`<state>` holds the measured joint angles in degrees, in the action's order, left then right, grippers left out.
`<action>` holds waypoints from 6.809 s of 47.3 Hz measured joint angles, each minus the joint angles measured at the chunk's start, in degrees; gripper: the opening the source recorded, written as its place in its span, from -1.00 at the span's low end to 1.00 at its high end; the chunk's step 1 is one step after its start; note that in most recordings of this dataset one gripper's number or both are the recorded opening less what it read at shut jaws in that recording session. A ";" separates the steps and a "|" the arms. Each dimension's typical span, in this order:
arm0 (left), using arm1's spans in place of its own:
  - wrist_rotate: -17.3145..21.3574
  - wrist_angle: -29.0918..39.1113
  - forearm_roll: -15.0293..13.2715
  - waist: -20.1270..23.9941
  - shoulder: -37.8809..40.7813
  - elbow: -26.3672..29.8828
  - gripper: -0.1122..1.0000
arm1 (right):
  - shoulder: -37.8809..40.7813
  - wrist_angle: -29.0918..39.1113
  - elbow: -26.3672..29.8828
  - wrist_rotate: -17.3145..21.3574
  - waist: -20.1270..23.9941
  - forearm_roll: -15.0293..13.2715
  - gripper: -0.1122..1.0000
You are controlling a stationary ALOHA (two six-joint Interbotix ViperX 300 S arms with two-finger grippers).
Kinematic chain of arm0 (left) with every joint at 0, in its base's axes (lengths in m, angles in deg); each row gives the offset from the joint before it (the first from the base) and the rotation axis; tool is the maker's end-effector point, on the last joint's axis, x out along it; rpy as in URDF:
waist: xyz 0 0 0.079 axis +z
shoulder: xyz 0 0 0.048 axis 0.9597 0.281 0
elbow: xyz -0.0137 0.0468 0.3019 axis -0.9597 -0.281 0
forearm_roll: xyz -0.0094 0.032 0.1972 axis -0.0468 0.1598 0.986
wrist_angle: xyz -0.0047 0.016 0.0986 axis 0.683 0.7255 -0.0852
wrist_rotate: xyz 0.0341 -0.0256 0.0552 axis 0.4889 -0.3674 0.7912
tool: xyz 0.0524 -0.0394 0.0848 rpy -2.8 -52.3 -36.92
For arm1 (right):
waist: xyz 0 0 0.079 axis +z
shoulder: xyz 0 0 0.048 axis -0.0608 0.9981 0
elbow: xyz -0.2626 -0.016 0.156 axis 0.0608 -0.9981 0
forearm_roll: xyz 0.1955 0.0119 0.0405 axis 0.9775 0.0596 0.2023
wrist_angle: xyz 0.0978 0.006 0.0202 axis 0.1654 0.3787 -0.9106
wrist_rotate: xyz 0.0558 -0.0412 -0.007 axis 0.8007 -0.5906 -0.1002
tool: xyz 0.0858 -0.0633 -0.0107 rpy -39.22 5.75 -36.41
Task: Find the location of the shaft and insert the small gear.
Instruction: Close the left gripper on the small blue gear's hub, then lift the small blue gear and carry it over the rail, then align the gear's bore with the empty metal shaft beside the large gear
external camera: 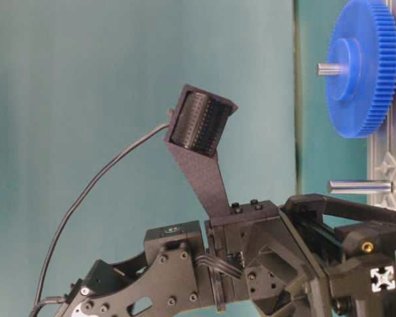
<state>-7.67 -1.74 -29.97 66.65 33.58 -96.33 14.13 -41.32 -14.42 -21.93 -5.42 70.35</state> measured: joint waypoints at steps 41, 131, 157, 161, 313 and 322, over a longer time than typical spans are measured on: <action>0.00 -0.79 0.00 0.00 1.67 0.00 0.87 | 0.00 0.00 -0.26 0.09 0.09 -0.09 -0.84; 0.35 0.79 0.00 -0.09 3.16 0.88 0.35 | -0.26 -0.09 -0.53 0.09 0.00 -0.09 -0.84; 1.49 7.82 0.09 0.09 2.72 4.48 0.35 | -0.62 -0.09 -0.53 0.09 0.00 0.00 -0.84; 1.93 9.32 0.09 0.00 2.55 5.89 0.35 | -0.62 -0.09 -0.62 0.09 0.00 0.00 -0.84; 10.99 17.84 0.44 10.55 -0.44 16.26 0.35 | -0.70 -0.09 -0.79 0.09 0.00 0.00 -0.84; 10.99 16.00 0.44 10.81 -0.44 15.29 0.35 | -0.62 -0.09 -0.79 0.09 0.00 0.00 -0.84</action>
<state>3.32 14.25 -29.53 77.46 33.14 -81.04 13.51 -41.41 -15.21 -21.84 -5.42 70.35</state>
